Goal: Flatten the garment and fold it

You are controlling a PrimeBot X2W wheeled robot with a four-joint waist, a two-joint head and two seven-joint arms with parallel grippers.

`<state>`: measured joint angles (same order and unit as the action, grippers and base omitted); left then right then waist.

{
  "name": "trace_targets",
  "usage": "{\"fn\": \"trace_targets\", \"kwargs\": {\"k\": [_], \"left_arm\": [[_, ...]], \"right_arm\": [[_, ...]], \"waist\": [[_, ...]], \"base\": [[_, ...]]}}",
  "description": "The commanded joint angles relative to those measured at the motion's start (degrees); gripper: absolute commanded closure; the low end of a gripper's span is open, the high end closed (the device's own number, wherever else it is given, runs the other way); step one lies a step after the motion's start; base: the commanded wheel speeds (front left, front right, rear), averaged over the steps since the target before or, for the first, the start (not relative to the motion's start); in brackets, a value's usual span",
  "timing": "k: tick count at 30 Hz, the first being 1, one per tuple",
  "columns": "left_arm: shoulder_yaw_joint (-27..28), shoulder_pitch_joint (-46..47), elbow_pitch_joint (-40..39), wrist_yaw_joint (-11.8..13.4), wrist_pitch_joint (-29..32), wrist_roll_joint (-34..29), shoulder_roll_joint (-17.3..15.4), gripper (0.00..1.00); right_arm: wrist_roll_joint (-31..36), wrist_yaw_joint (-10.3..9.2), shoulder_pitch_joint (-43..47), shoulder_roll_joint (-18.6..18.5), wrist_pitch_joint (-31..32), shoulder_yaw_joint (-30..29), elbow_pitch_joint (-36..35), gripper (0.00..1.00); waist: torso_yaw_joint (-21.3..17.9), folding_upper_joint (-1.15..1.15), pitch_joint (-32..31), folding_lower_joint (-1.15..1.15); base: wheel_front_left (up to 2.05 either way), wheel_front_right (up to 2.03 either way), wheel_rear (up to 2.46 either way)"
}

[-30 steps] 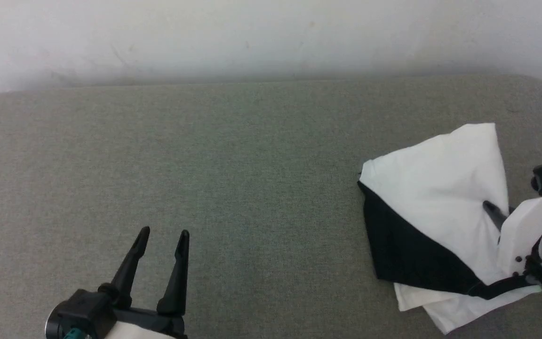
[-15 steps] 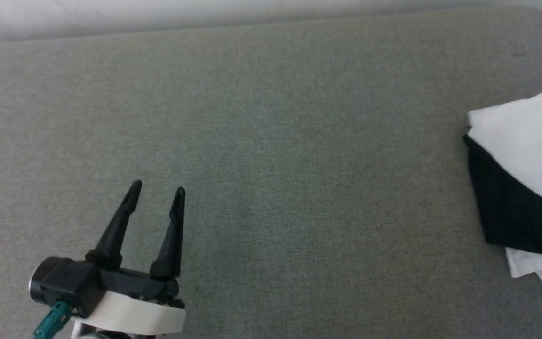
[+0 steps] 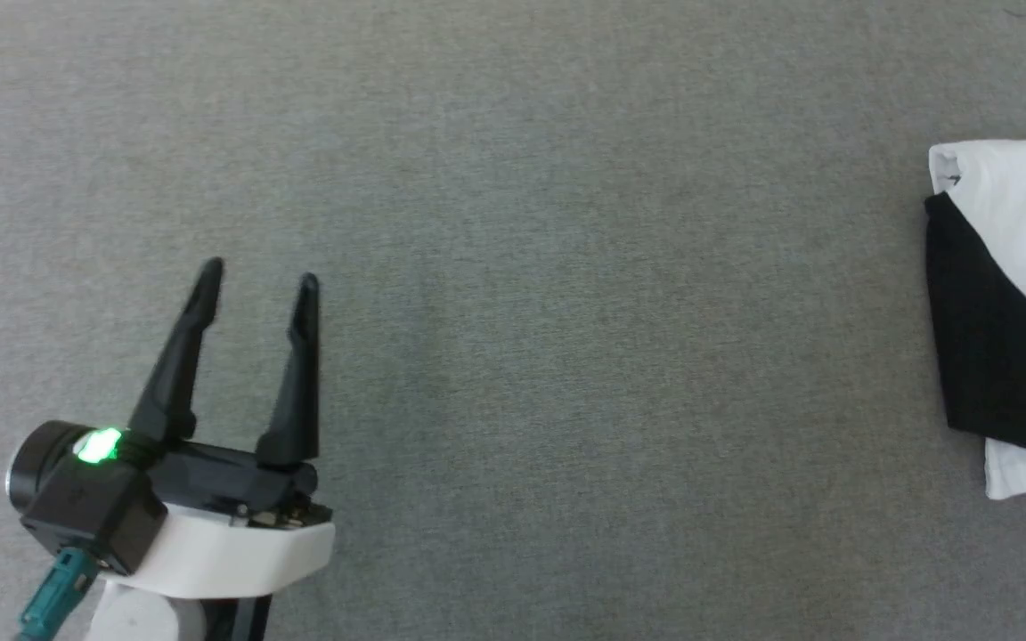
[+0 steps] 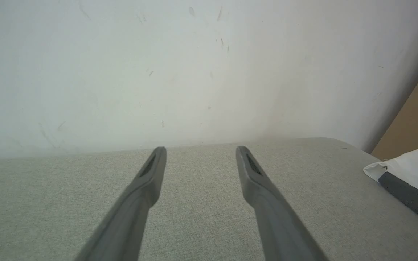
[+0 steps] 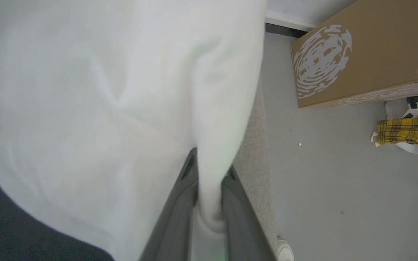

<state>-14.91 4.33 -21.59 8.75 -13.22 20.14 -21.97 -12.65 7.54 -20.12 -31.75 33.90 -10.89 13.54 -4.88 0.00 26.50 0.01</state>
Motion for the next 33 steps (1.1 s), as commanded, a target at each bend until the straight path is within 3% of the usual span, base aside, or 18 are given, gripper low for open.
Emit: {"fn": "trace_targets", "kwargs": {"k": [1, 2, 13, 25, 33], "left_arm": [[0.48, 1.22, 0.14, 0.58, -0.44, -0.32, 0.1, 0.0], [0.74, 1.29, 0.26, 0.81, -0.54, -0.44, 0.14, 0.0], [2.22, -0.96, 2.94, 2.2, -1.54, -0.78, 2.27, 0.0], [4.57, -8.51, 4.56, 2.61, -1.76, -0.59, 5.45, 0.0], [3.66, -13.7, 7.51, 2.17, -1.77, -2.98, 5.11, 0.0]], "right_arm": [[0.63, -0.05, -1.13, 0.69, -0.9, -0.6, 0.57, 0.51], [0.96, -0.05, -1.39, 1.0, -1.49, -0.64, 0.89, 0.0], [0.14, -0.05, -0.81, 5.23, -9.68, -4.1, 1.32, 0.0], [-3.62, -0.05, 10.14, 14.88, -19.89, -4.01, -13.45, 0.0], [-1.8, -0.05, 16.47, 19.61, -26.31, 1.91, -18.24, 0.0]], "waist": [[-0.72, 0.0, 0.43, -0.01], [-0.92, 0.0, 0.35, -0.01], [-1.01, 0.0, -6.83, -0.01], [0.74, 0.0, -19.03, -0.01], [1.43, 0.0, -25.57, -0.01]], "base": [[0.0, 0.0, 0.0], [0.0, 0.0, 0.0], [0.0, 0.0, 0.0], [0.0, 0.0, 0.0], [0.0, 0.0, 0.0]]}}
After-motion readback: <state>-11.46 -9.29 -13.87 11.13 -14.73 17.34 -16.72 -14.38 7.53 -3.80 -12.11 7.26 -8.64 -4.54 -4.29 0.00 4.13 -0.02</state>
